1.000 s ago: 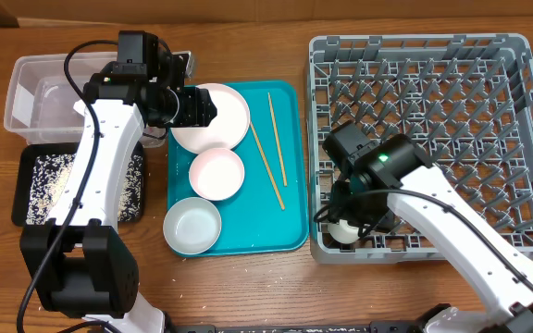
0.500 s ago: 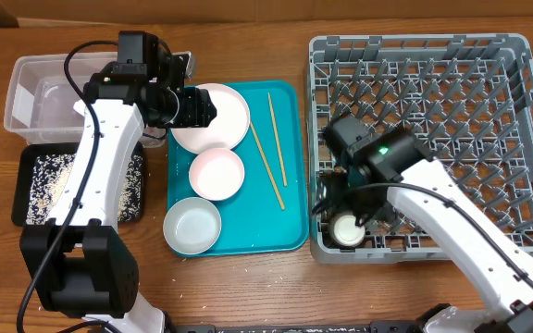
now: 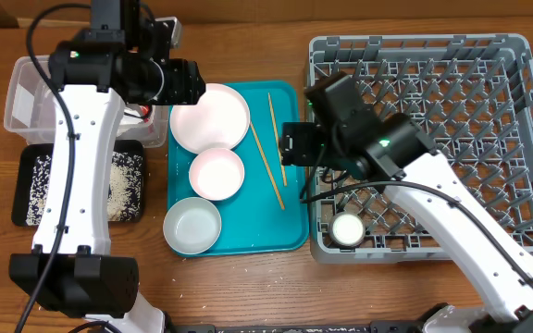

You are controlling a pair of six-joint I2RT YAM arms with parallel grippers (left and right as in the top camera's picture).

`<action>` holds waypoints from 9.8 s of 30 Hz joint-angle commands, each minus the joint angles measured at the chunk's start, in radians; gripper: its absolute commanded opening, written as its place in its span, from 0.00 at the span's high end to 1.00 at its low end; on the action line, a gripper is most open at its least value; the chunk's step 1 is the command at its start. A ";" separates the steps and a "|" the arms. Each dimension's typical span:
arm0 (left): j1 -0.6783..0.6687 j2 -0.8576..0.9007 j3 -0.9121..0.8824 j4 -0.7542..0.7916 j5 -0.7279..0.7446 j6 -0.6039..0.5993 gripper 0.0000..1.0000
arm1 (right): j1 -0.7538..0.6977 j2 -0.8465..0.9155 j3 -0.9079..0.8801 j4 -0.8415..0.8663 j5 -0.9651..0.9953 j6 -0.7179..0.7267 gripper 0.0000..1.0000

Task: Sort waste into correct bins and load items into the dishwasher
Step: 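Release cup, move right gripper to the pink bowl and grasp its rim, then carry the pink bowl right and set it in the rack's top-left, then release the pink bowl and move right gripper to the small white bowl, then grasp the small white bowl rim with the right gripper and lift, then carry the white bowl right and lower it into the rack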

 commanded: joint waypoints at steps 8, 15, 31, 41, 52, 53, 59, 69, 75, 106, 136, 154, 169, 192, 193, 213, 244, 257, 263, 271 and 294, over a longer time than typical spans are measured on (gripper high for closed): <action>0.086 -0.001 0.227 -0.130 -0.217 -0.065 0.31 | 0.072 0.220 0.017 0.208 -0.057 0.026 0.25; 0.222 0.005 0.237 -0.138 -0.221 -0.075 0.00 | 0.098 0.380 0.017 0.315 -0.117 0.072 0.35; 0.246 0.008 0.237 -0.137 -0.221 -0.075 0.00 | 0.122 0.524 0.017 0.348 -0.203 0.117 0.78; 0.246 0.008 0.237 -0.137 -0.221 -0.075 0.00 | 0.108 0.517 0.060 0.285 -0.192 0.116 0.96; 0.246 0.008 0.237 -0.137 -0.221 -0.075 0.00 | 0.096 0.336 0.323 -0.011 0.381 0.067 0.96; 0.246 0.008 0.237 -0.137 -0.221 -0.075 0.00 | 0.096 0.320 0.325 -0.012 0.520 0.067 0.96; 0.246 0.008 0.237 -0.137 -0.221 -0.075 0.00 | 0.075 0.329 0.299 0.050 1.231 0.065 0.96; 0.246 0.008 0.237 -0.137 -0.221 -0.075 0.00 | -0.093 0.479 0.294 0.222 1.301 -0.127 0.96; 0.246 0.008 0.237 -0.137 -0.221 -0.075 0.00 | -0.148 0.545 0.294 0.272 1.301 -0.207 0.96; 0.246 0.008 0.237 -0.137 -0.221 -0.075 0.00 | -0.173 0.608 0.294 0.270 1.158 -0.218 0.96; 0.246 0.008 0.237 -0.137 -0.221 -0.075 0.00 | 0.011 0.608 0.305 0.122 1.163 -0.222 0.33; 0.246 0.008 0.237 -0.137 -0.221 -0.075 0.00 | 0.042 0.534 0.541 -0.164 -0.219 -0.218 0.23; 0.246 0.008 0.237 -0.137 -0.221 -0.075 0.00 | 0.305 0.536 0.230 -0.005 -0.127 -0.183 0.36; 0.246 0.008 0.237 -0.137 -0.221 -0.075 0.00 | 0.306 0.590 0.170 0.068 -0.143 -0.157 0.68; 0.246 0.008 0.237 -0.137 -0.221 -0.075 0.00 | 0.307 0.594 0.170 0.068 -0.143 -0.157 0.68; 0.246 0.008 0.237 -0.137 -0.221 -0.075 0.00 | 0.243 0.601 0.296 -0.020 -0.151 -0.165 0.96; 0.246 0.008 0.237 -0.137 -0.221 -0.075 0.00 | -0.016 0.380 0.459 -0.677 1.083 0.196 0.96; 0.246 0.008 0.237 -0.137 -0.221 -0.075 0.00 | -0.051 0.389 0.322 -0.625 1.141 0.198 0.96; 0.246 0.008 0.237 -0.137 -0.221 -0.075 0.00 | -0.044 0.445 0.314 -0.621 1.101 0.169 0.96; 0.246 0.008 0.237 -0.137 -0.221 -0.075 0.00 | -0.043 0.518 0.299 -0.632 1.096 0.169 0.96; 0.246 0.008 0.237 -0.137 -0.221 -0.075 0.00 | 0.006 0.520 0.251 -0.679 1.138 0.180 0.96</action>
